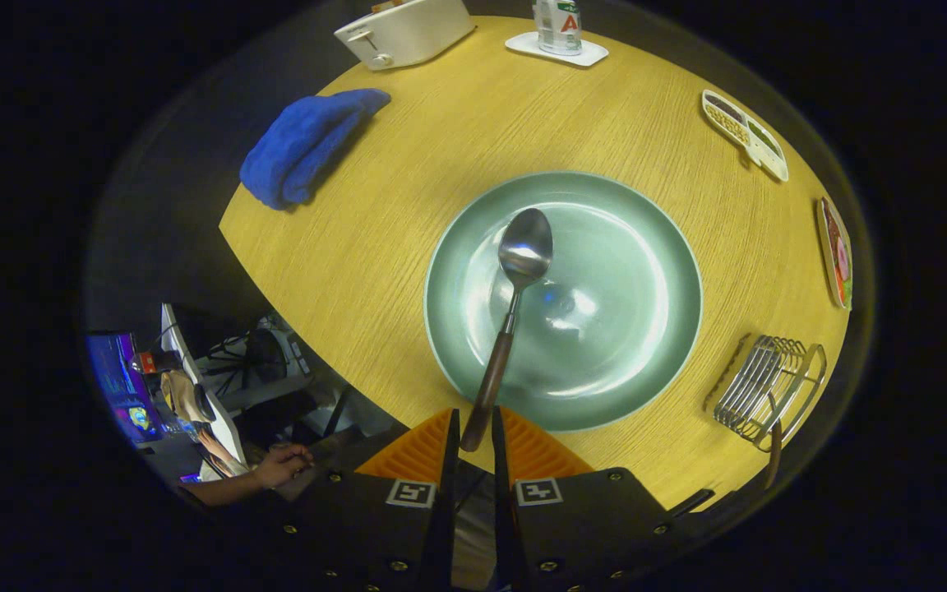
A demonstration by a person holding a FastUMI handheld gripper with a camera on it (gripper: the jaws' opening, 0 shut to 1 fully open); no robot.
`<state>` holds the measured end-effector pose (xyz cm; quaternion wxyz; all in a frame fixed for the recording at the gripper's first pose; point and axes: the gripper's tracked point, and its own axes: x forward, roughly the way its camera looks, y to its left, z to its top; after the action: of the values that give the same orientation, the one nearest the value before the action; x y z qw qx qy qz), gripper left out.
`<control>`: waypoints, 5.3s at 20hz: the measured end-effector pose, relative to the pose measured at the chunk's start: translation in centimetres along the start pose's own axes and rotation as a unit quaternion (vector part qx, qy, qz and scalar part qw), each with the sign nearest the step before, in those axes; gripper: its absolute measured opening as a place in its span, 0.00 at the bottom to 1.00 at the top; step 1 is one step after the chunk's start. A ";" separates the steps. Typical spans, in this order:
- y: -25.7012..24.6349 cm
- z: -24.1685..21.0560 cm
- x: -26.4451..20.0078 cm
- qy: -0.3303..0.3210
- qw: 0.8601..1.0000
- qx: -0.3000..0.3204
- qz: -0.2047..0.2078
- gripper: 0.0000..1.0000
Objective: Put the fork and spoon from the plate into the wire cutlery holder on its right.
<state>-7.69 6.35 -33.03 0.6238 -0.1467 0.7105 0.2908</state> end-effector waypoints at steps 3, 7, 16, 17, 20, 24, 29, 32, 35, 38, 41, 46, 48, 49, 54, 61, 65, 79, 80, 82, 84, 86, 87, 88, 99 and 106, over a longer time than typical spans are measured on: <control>-0.8 0.4 1.7 0.006 1.000 0.010 -0.009 0.21; -1.6 0.1 2.8 0.020 1.000 0.010 -0.022 0.22; -4.9 -0.3 2.7 0.032 0.998 0.000 -0.055 0.23; -5.0 -0.3 2.8 0.031 0.998 0.000 -0.055 0.22; -5.7 -0.7 3.2 0.033 0.998 0.009 -0.058 0.23; -6.1 -0.9 3.1 0.034 0.997 -0.006 -0.066 0.23; -6.8 -1.3 3.5 0.035 0.997 -0.021 -0.072 0.16; -6.9 -0.8 2.3 0.025 0.996 -0.033 -0.077 0.16; -7.5 -1.2 1.3 0.035 0.995 -0.055 -0.078 0.05; -7.8 -1.4 -0.5 0.041 0.995 -0.067 -0.066 0.05; -8.4 -1.8 -2.6 0.054 0.994 -0.080 -0.059 0.05; -9.8 -1.6 -5.6 0.045 0.995 -0.075 -0.049 0.05; -10.0 -2.0 -6.4 0.052 0.994 -0.087 -0.045 0.05; -9.9 -2.4 -7.1 0.055 0.993 -0.095 -0.045 0.05; -10.2 -3.4 -10.8 0.055 0.993 -0.097 -0.028 0.05; -17.0 -5.5 -17.7 0.062 0.994 -0.062 -0.064 0.05; -20.5 -7.5 -19.5 0.075 0.992 -0.040 -0.089 0.05; -24.8 -9.2 -17.1 0.147 0.986 0.003 -0.083 0.05; -24.8 -9.1 -16.9 0.150 0.985 0.003 -0.080 0.05; -25.0 -8.9 -16.5 0.158 0.984 0.001 -0.079 0.05; -25.1 -8.6 -16.2 0.164 0.983 0.000 -0.077 0.05; -25.2 -8.4 -15.7 0.174 0.982 0.005 -0.073 0.05; -25.3 -8.1 -15.4 0.178 0.981 0.008 -0.073 0.05; -25.4 -8.0 -15.1 0.184 0.980 0.013 -0.072 0.05; -25.7 -5.0 -15.5 0.122 0.989 0.040 -0.071 0.14; -22.9 -3.3 -19.7 -0.075 0.991 0.069 -0.091 0.15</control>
<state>6.32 -16.72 -18.98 0.7079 -0.1447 0.6637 0.1936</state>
